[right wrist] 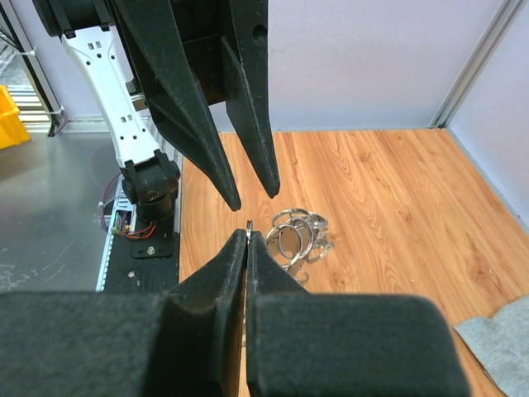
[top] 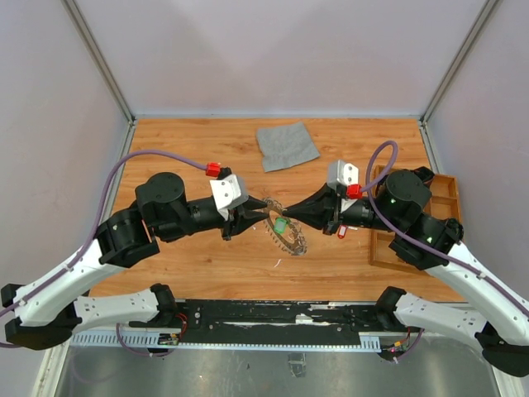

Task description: Put the keys on the keyring

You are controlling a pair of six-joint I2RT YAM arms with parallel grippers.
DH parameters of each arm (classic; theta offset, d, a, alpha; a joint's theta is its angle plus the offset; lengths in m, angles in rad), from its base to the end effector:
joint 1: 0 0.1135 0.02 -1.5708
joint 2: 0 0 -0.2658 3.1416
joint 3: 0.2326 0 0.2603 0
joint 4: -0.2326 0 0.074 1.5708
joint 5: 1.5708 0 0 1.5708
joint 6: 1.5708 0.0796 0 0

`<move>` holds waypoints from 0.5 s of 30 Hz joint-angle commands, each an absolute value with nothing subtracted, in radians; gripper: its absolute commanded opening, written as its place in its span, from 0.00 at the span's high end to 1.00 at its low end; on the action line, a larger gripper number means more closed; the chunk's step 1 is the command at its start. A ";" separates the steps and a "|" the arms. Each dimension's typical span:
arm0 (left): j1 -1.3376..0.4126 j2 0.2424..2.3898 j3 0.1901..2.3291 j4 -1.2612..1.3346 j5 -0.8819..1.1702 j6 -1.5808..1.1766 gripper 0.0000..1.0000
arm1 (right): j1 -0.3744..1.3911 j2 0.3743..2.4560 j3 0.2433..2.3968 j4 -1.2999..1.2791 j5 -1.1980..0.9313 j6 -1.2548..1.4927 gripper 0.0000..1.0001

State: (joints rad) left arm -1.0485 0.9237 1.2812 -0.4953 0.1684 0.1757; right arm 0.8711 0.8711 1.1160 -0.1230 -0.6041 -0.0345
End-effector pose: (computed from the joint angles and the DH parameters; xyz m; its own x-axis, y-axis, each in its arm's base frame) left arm 0.1017 -0.2034 0.4495 0.0964 0.1780 -0.9793 0.9348 0.3218 0.1505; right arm 0.1061 0.1963 0.4534 0.1125 0.0896 -0.9896 -0.9894 0.1018 -0.1033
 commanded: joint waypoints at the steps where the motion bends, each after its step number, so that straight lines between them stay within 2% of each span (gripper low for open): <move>1: -1.048 0.890 1.249 -0.413 0.159 0.134 0.70 | 0.887 0.836 1.125 -0.091 -0.588 -0.052 0.99; 15: -1.047 0.830 1.141 -0.302 0.146 0.049 0.69 | 0.887 0.819 1.106 -0.138 -0.671 -0.056 1.00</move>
State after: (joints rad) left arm -1.0485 0.8562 1.1603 -0.3756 0.1516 0.0795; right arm 0.8711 0.8455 1.1095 -0.1631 -0.6338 -0.0410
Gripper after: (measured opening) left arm 0.310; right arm 0.009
